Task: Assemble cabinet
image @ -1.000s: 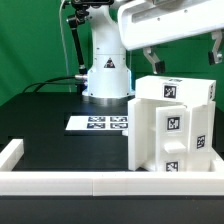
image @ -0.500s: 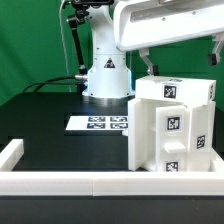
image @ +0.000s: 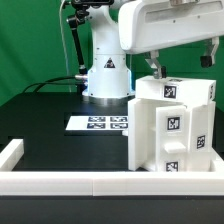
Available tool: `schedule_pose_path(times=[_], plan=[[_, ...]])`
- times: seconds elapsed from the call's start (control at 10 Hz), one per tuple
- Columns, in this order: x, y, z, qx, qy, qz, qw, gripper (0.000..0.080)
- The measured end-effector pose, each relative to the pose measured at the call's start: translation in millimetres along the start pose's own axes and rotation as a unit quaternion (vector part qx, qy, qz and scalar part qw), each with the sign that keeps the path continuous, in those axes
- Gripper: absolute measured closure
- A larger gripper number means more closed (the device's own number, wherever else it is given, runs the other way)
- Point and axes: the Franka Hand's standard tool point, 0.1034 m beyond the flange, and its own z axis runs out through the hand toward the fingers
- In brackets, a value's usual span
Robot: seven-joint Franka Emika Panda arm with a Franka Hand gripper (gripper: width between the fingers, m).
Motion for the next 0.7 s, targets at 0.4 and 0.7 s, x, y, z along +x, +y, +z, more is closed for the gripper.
schedule_pose_path(times=[0.4,0.7], plan=[[-8.3,17.0,0.0,-0.025,0.023,-0.166,0.986,0.0002],[-12.2,16.0,11.3,-0.032,0.002,-0.205,0.978,0.0002]])
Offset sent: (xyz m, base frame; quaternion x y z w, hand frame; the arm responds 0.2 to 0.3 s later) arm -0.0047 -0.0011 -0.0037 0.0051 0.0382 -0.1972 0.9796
